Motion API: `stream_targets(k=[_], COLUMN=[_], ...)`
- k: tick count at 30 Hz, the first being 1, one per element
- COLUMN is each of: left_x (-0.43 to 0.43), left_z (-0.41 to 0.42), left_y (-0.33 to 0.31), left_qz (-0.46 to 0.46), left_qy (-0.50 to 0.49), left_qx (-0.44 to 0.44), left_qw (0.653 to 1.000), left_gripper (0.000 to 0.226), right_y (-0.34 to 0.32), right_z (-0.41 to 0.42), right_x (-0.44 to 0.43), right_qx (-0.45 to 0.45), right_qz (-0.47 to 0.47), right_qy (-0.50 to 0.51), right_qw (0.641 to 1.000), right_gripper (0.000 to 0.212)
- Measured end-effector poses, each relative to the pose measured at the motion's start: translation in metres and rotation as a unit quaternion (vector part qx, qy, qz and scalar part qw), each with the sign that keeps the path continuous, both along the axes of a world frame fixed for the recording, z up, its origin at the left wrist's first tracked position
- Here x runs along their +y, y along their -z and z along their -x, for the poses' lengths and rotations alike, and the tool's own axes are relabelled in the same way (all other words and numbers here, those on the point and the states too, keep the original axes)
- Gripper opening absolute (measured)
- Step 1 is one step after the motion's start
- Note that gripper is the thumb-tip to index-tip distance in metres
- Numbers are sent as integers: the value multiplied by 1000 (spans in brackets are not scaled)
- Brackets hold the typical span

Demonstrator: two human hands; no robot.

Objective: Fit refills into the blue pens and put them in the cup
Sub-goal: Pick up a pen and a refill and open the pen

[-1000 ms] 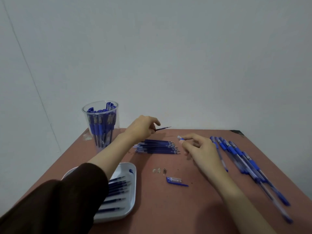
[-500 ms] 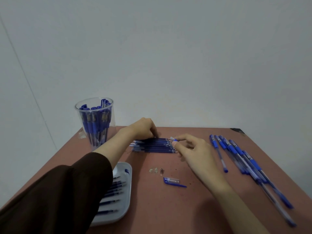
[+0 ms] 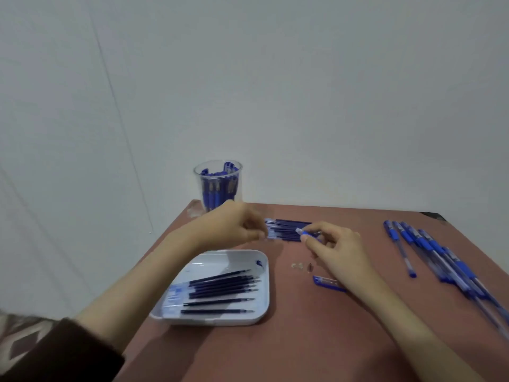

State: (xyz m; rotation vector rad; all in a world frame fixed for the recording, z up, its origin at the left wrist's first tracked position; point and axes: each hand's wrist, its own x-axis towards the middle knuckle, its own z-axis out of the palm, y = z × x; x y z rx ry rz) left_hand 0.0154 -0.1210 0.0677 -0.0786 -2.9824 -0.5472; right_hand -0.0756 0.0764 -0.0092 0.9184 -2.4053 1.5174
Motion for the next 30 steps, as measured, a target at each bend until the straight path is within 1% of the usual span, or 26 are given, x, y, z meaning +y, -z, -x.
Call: stream_targets(k=[2, 4, 7, 12, 15, 16, 18, 20, 21, 22, 24, 26, 28, 30], left_x=[-11, -19, -26, -22, -20, -20, -14, -3, 3, 10, 26, 41, 56, 66], left_z=[-23, -36, -45, -47, -45, -44, -40, -35, -31, -26, -14, 0, 12, 23], left_y=[5, 14, 28, 32, 29, 25, 15, 5, 4, 5, 10, 19, 26, 32], left_qz=[39, 89, 141, 192, 188, 165, 81, -52, -138, -225, -367, -488, -574, -635], left_qy=[-10, -26, -64, -59, -57, -50, -32, -39, -46, -50, -54, -62, -81, -88], left_qx=[-38, -73, -100, -82, -42, -17, 49, 113, 135, 151, 178, 197, 214, 229], left_qw=[998, 993, 983, 976, 980, 985, 995, 992, 980, 961, 911, 848, 786, 732], left_gripper=[15, 18, 22, 29, 33, 31, 26, 22, 19, 15, 10, 6, 5, 4], right_y=[1, 3, 3, 0, -1, -2, -4, -5, -5, -4, -4, -6, -8, -11], right_z=[-6, -9, -14, -19, -18, -17, -14, -12, -11, -10, -7, -3, 2, 5], right_x=[-3, -5, -6, -5, -5, -4, -3, 0, 1, 2, 4, 7, 10, 15], right_qx=[2, 5, 11, 10, 6, 4, 1, -3, -7, -11, -20, -22, -20, -20], right_qz=[-10, -20, -19, -13, -15, -12, -2, 2, 3, 7, 15, 14, 9, 6], right_qy=[-14, -28, -37, -36, -32, -28, -17, -6, 0, 6, 21, 39, 60, 73], right_qw=[1000, 999, 999, 999, 999, 1000, 1000, 1000, 1000, 1000, 999, 999, 998, 997], right_gripper=[14, 10, 10, 11, 12, 13, 14, 12, 11, 9, 9, 12, 14, 13])
